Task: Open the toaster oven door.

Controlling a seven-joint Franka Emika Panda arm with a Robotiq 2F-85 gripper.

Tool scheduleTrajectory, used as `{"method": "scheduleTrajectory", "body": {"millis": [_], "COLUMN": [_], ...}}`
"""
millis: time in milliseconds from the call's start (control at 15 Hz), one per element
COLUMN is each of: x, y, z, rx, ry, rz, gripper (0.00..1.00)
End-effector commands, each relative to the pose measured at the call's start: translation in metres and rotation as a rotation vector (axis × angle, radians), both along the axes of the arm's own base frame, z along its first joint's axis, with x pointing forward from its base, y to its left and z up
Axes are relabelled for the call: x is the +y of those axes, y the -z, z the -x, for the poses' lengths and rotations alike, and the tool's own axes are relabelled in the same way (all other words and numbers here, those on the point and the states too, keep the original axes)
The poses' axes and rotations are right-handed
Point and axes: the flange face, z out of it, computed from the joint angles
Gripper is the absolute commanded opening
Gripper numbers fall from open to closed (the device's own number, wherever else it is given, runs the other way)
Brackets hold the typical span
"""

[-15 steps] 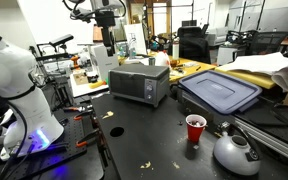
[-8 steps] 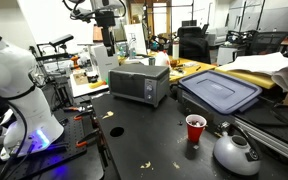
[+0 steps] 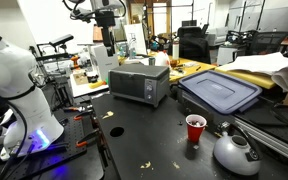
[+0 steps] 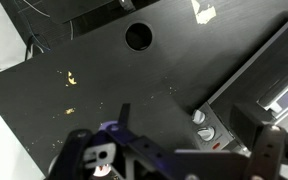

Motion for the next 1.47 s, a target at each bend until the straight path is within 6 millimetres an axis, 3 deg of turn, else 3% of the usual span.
{"method": "scheduleTrajectory", "body": {"millis": [0,400,1000,1400], "x": [0.0,0.024,0.078,0.096], "y": [0.001,0.02,0.048,0.074], "z": [-0.001,-0.004,-0.019,-0.038], "rx": [0.002,0.037,0.09,0.107], "ry": [0.0,0.017,0.163,0.237], "rz": [0.002,-0.005,-0.045,-0.073], "gripper": [1.0,1.0,1.0,1.0]}}
